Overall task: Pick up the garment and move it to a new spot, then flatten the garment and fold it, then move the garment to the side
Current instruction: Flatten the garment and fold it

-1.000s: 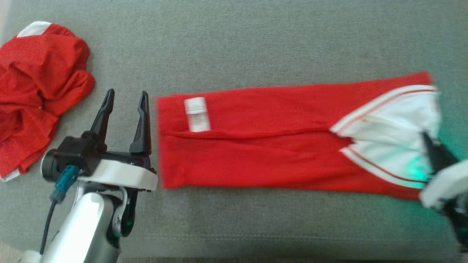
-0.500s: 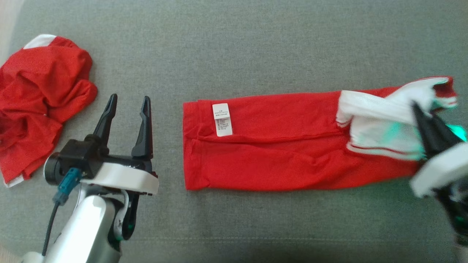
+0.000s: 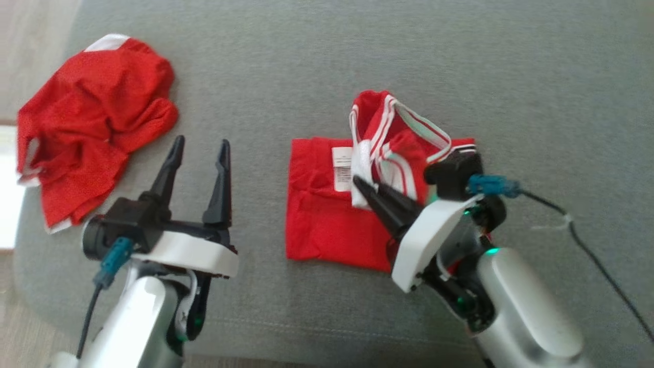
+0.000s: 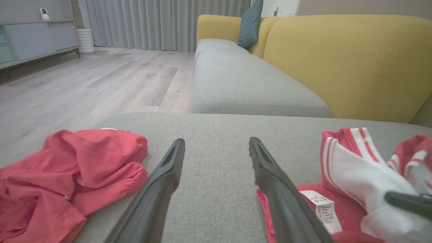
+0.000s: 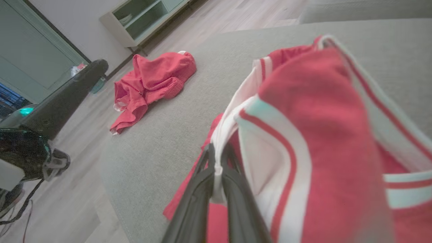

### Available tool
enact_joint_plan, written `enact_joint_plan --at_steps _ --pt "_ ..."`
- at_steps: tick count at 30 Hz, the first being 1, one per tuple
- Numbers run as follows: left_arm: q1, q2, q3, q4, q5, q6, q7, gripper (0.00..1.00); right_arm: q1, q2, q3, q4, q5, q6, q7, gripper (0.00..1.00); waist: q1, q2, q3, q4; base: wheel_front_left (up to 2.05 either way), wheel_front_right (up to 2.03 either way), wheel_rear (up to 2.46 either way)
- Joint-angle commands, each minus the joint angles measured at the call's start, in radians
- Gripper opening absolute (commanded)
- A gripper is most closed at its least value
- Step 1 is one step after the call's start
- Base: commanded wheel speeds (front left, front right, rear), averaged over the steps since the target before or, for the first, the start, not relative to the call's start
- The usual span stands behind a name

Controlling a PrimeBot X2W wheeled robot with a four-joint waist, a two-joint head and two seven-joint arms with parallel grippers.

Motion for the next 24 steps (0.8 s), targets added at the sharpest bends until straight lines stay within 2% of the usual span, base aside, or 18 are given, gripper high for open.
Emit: enact_joint_plan --at_steps 1,8,9,10,11,15,18,21,24 --pt "-0.030 0.010 0.025 -0.027 0.004 -0.003 0.000 1.00 -0.032 0.022 0.032 0.010 0.021 0.004 -0.036 0.00 0.0000 -0.0001 0.004 0.026 0.00 0.00 0.00" --pt "-0.035 -0.009 0.007 -0.006 0.005 -0.010 -0.005 1.00 -0.066 0.027 0.100 0.169 0.106 0.004 -0.164 0.00 0.0000 -0.0001 0.010 0.054 0.00 0.00 0.00" --pt "-0.036 -0.010 0.005 -0.003 0.005 -0.011 -0.005 1.00 -0.072 0.027 0.110 0.185 0.120 0.004 -0.177 0.13 0.0000 -0.0001 0.012 0.054 0.00 0.00 0.00" --pt "-0.037 -0.010 0.004 -0.001 0.006 -0.012 -0.006 1.00 -0.079 0.027 0.119 0.199 0.129 0.004 -0.190 0.49 0.0000 -0.0001 0.013 0.053 0.00 0.00 0.00" --pt "-0.040 -0.011 0.003 0.003 0.008 -0.012 -0.007 1.00 -0.095 0.027 0.135 0.210 0.154 0.004 -0.228 1.00 0.0000 -0.0001 0.016 0.050 0.00 0.00 0.00" --pt "-0.043 -0.006 0.008 0.010 0.010 -0.010 -0.009 1.00 -0.134 0.027 0.165 0.177 0.187 0.004 -0.353 1.00 0.0000 -0.0001 0.016 0.037 0.00 0.00 0.00" --pt "-0.042 -0.003 0.012 0.012 0.013 -0.004 -0.009 1.00 -0.161 0.027 0.148 0.145 0.124 0.004 -0.438 1.00 0.0000 -0.0001 0.011 0.024 0.00 0.00 0.00" --pt "-0.037 0.003 0.019 0.008 0.017 0.004 -0.010 1.00 -0.152 0.027 0.062 0.105 0.038 0.004 -0.494 1.00 0.0000 -0.0001 0.004 0.004 0.00 0.00 0.00" --pt "-0.031 0.013 0.026 0.003 0.020 0.013 -0.011 1.00 -0.106 0.009 -0.065 0.049 -0.048 0.004 -0.503 1.00 0.0000 -0.0001 -0.001 -0.018 0.00 0.00 0.00"
